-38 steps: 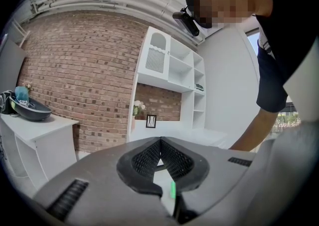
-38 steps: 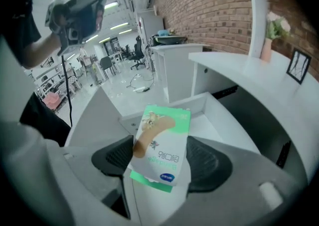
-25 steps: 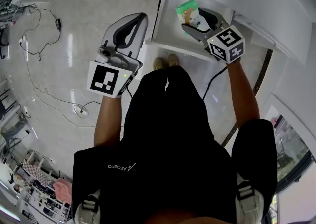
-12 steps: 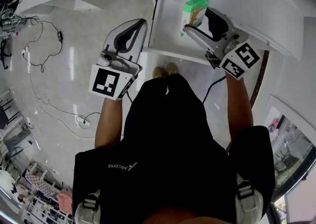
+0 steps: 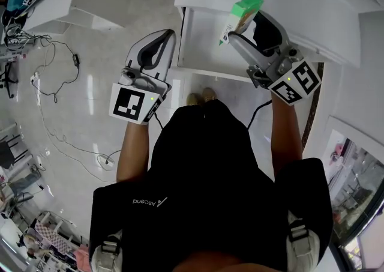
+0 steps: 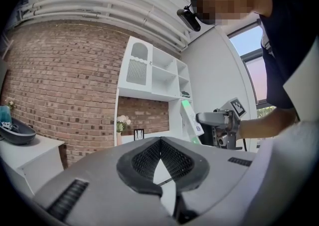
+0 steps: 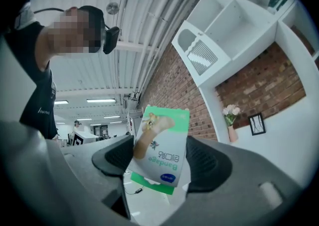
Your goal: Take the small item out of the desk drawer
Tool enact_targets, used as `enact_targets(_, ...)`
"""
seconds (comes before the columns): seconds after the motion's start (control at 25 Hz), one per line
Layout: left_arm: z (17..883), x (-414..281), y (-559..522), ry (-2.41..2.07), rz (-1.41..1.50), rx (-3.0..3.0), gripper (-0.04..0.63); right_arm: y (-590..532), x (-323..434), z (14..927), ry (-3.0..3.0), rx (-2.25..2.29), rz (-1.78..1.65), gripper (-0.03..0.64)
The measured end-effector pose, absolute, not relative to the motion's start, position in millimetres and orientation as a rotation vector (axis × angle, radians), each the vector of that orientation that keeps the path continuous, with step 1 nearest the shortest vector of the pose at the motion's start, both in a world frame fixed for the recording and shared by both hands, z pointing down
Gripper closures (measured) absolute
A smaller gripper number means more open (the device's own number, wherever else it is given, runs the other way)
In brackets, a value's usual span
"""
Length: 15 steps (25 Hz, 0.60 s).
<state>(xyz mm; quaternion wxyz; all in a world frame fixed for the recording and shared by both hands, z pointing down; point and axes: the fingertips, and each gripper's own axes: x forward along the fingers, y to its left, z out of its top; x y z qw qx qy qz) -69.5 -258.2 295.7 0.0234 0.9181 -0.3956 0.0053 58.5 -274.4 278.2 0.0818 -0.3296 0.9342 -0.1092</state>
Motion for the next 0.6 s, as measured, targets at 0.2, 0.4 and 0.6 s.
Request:
enact_targets(0.2,271.4,-44.1,-250.1,-1.206,-0.039,2.878,0.597,-261.1,79.2,258.1,2.77,-0.994,-0.268,0.288)
enact_targets(0.4,257.3,-32.9,-244.7,-1.196,-0.043,2.915,0.597,-252.5,87.2,240.1,2.761,-0.996,-0.222,0.29)
enact_targets(0.6,251.5,-53.9,-245.5,-1.148,-0.121,2.949,0.597,-253.4,55.0,237.9,2.759,-0.992,-0.2,0.291)
